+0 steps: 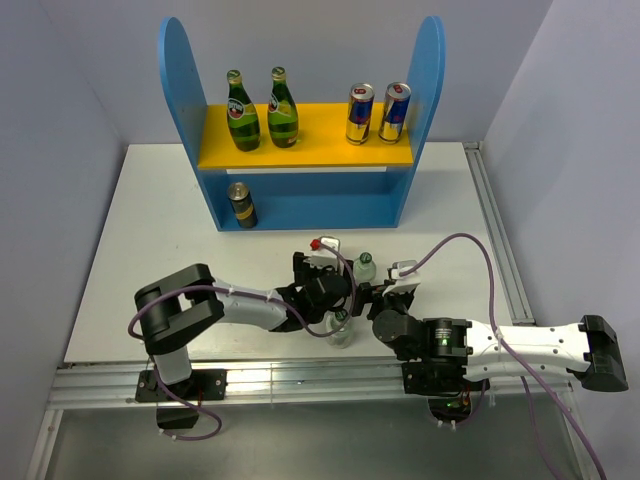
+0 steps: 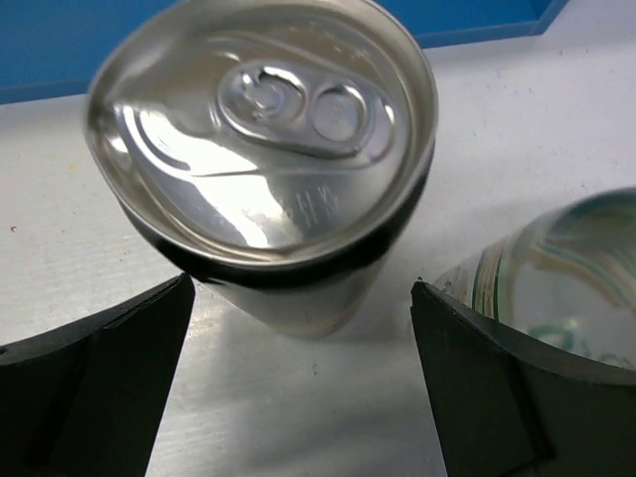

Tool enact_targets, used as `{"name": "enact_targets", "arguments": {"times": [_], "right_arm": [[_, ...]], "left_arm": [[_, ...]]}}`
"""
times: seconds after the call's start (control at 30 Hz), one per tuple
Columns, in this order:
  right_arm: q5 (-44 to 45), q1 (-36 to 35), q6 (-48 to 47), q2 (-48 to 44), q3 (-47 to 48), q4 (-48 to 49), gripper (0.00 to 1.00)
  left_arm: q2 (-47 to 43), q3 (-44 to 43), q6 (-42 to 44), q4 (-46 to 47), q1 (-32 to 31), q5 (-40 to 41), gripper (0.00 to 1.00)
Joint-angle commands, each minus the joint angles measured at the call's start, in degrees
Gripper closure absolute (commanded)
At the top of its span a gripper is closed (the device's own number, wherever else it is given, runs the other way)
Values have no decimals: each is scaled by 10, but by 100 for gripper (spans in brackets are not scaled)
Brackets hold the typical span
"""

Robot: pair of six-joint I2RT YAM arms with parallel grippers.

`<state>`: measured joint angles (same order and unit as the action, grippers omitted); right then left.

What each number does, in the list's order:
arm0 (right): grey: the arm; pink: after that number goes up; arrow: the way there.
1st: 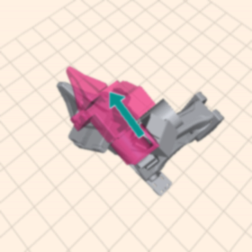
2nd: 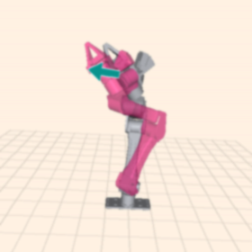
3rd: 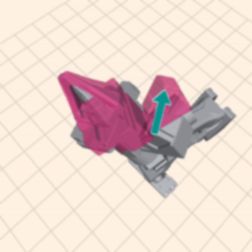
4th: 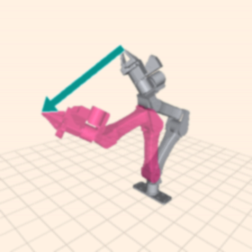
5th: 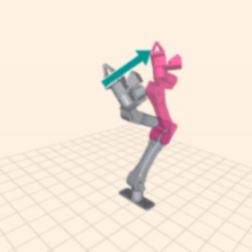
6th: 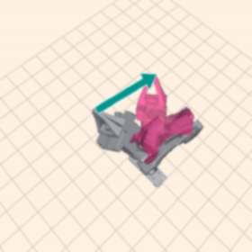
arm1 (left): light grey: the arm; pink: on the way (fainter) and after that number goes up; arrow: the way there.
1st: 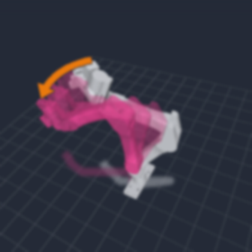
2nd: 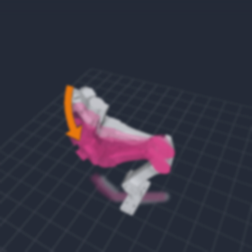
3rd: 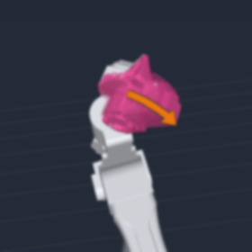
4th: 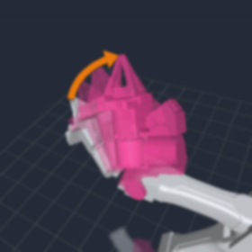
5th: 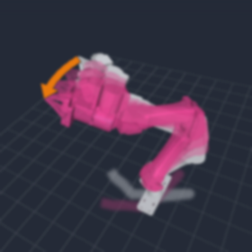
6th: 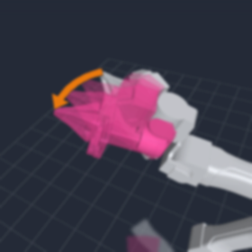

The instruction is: Place and organize the beverage onto the shelf

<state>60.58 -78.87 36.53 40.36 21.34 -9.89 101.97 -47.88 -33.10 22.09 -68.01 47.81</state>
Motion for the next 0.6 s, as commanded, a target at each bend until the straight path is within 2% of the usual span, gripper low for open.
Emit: {"name": "enact_targets", "arguments": {"times": [0.0,0.4,0.5,0.57], "right_arm": [[-2,-4,4,3,6,32,12],[-8,-4,-3,11,7,42,12],[-10,-5,-6,14,6,45,12],[-10,-5,-8,17,7,47,12]], "left_arm": [[4,-12,26,38,12,20,3],[65,-37,66,124,65,2,5],[71,-42,75,146,77,-4,7],[72,-44,81,152,82,1,14]]}}
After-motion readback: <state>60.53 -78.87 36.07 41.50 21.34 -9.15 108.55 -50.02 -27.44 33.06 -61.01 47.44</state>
